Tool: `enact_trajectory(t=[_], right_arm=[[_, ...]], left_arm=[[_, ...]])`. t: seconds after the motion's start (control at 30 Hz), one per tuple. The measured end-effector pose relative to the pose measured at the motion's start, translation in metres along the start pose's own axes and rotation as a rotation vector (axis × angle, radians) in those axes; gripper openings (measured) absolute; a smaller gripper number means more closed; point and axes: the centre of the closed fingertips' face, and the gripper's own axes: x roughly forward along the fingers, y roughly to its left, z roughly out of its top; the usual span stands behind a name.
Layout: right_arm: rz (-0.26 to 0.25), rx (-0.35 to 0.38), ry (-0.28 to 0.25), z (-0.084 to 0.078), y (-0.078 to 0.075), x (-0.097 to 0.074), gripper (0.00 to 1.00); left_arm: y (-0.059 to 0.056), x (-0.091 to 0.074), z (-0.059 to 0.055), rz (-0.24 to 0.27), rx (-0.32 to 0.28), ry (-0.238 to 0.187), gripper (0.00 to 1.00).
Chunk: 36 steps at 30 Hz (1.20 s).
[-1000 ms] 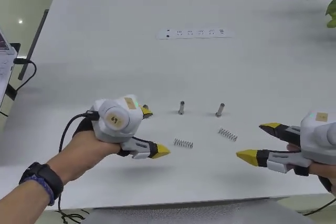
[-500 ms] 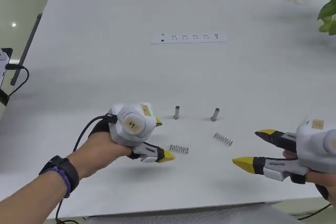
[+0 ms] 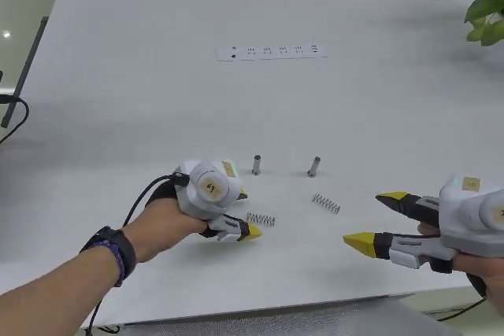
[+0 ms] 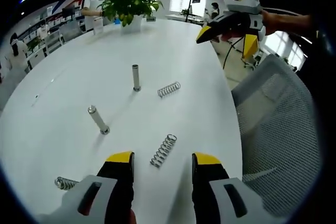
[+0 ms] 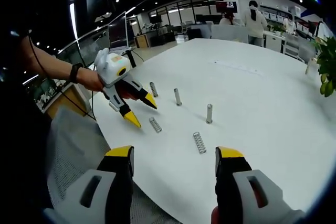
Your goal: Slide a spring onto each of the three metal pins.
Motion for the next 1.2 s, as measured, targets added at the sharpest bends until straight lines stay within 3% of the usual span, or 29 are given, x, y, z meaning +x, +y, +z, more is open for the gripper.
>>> enact_trajectory(t=[0.33, 0.77, 1.03, 1.2], right_arm=[[-0.008, 0.011, 0.003, -0.004, -0.002, -0.004, 0.61], [-0.013, 0.019, 0.011, -0.009, -0.003, -0.005, 0.59], [-0.007, 0.018, 0.006, -0.006, -0.002, -0.003, 0.59], [-0.007, 0.016, 0.006, -0.006, -0.003, -0.003, 0.59]], left_arm=[[-0.007, 0.014, -0.008, -0.025, 0.016, 0.029, 0.29], [-0.012, 0.02, -0.013, -0.035, 0.054, 0.06, 0.17], [-0.009, 0.022, -0.015, -0.022, 0.064, 0.072, 0.03], [-0.008, 0.021, -0.015, -0.026, 0.041, 0.073, 0.03]])
